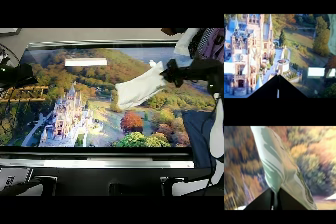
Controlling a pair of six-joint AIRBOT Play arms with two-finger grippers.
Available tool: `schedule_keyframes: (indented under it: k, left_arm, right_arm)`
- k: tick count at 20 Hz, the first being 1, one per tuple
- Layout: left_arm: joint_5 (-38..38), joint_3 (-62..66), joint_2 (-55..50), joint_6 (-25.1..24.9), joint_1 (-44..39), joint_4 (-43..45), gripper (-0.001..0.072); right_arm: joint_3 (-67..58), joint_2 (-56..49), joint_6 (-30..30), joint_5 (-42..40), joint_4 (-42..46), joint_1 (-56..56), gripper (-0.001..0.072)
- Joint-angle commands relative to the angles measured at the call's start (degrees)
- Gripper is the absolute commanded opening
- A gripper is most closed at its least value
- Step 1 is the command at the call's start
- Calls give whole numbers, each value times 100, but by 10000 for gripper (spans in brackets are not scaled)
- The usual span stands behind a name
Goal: Fold the clothes and pants, and hang the long-sleeved shirts on hangers.
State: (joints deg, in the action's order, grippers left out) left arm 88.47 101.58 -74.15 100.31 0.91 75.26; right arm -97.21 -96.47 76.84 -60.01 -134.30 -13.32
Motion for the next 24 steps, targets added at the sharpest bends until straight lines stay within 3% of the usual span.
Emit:
schedule_keyframes:
  k: [1,7,12,18,24]
  left_arm:
    - [-2,-2,-15,0,-2,4,18]
    - [-2,-2,-103,0,-2,2,18]
    - [-4,-2,-149,0,-2,2,18]
    - [7,-2,-168,0,-2,2,18]
    - [28,-2,-168,0,-2,2,18]
  right_arm:
    - [-361,13,-883,181,321,-745,32]
    - [-496,389,-2962,391,2026,-1604,31]
    - [-496,955,-4878,-96,3904,-1714,31]
    - [-496,1423,-5799,-1624,4721,-1714,33]
    - [-492,1598,-5598,-3401,5147,-1711,35]
